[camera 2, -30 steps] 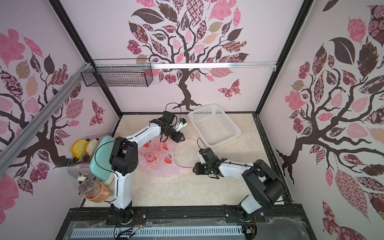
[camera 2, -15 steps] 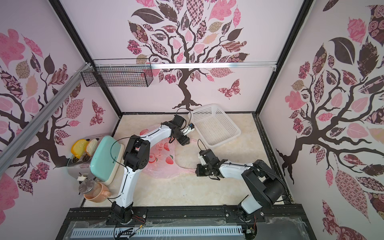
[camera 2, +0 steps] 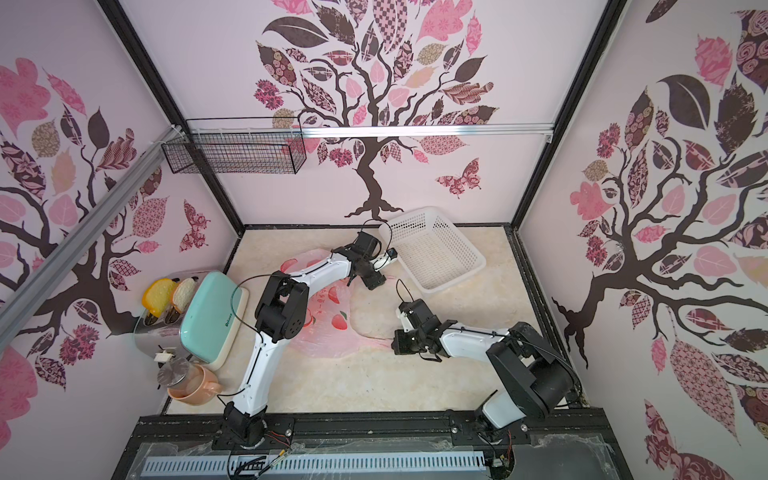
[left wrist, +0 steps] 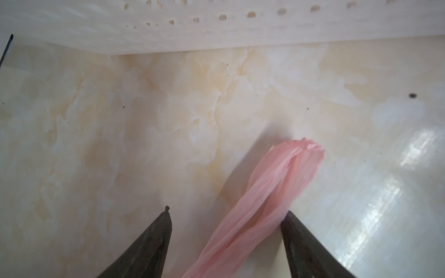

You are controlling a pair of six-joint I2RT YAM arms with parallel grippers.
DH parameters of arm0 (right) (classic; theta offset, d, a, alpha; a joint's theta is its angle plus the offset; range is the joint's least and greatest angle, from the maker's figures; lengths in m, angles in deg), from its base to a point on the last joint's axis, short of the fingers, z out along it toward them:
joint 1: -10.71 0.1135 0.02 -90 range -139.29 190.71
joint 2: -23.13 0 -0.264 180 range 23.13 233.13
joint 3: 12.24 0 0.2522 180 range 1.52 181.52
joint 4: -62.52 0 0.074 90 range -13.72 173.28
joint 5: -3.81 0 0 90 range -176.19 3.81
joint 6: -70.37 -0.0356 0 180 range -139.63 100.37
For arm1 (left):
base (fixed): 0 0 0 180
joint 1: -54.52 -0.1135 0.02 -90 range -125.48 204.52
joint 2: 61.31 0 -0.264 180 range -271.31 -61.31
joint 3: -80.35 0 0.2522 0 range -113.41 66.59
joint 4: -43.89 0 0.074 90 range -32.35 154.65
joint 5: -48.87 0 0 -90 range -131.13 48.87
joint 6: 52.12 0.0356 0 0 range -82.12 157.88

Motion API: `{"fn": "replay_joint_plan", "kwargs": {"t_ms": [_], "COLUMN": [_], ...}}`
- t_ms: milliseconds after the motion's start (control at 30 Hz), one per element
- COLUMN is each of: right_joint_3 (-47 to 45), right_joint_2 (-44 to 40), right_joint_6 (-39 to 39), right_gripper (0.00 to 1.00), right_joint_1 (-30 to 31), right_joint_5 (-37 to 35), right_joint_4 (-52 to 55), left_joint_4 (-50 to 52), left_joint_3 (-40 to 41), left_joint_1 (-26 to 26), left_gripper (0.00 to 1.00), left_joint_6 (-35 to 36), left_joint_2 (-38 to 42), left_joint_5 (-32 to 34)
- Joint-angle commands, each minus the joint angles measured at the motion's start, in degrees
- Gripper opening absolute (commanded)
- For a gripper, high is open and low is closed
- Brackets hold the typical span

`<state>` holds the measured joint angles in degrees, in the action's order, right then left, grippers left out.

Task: Place the oranges into plastic bags & tie knots
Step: Adjust the plastic bag at the center of the board.

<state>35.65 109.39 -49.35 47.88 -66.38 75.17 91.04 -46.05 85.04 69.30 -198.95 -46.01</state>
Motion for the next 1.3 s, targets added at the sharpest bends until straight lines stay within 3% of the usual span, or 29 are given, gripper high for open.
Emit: {"fn": "replay_joint_plan", "kwargs": {"t_ms": [0, 267, 367, 567, 767, 1033, 1267], "right_joint_3": [0.49, 2.46, 4.49, 11.75, 23.04, 41.69, 58.03], "right_joint_2": [-1.35, -5.46, -7.42, -10.91, -13.28, -13.31, -11.19], "right_joint_6": [0.71, 3.11, 4.16, 7.14, 11.77, 16.56, 18.37], "right_gripper": [0.00, 0.00, 0.00, 0.00, 0.00, 0.00, 0.00], "right_joint_1": [0.24, 0.19, 0.19, 0.12, -1.25, -2.41, -2.77], "right_joint_5": [0.08, -3.78, -5.61, -10.33, -16.15, -21.63, -22.01], "right_joint_4": [2.16, 6.15, 7.83, 13.36, 18.68, 24.12, 29.13], "left_joint_4": [5.17, 3.84, 1.87, -12.68, -22.28, -17.71, -16.00], "left_joint_3": [-4.64, -0.59, 1.01, 11.05, 18.02, 15.40, 21.49], "left_joint_1": [-0.37, -0.73, -1.58, -4.63, -6.16, -6.39, -6.36], "left_gripper": [0.60, 0.00, 0.00, 0.00, 0.00, 0.00, 0.00], "left_joint_6": [2.36, 3.73, 2.32, -9.94, -16.36, -22.43, -32.69], "left_joint_2": [-3.02, -0.75, 2.90, 16.12, 30.45, 44.22, 56.17], "left_joint_5": [-5.83, -8.36, -9.00, -8.53, -0.99, 11.57, 17.28]}}
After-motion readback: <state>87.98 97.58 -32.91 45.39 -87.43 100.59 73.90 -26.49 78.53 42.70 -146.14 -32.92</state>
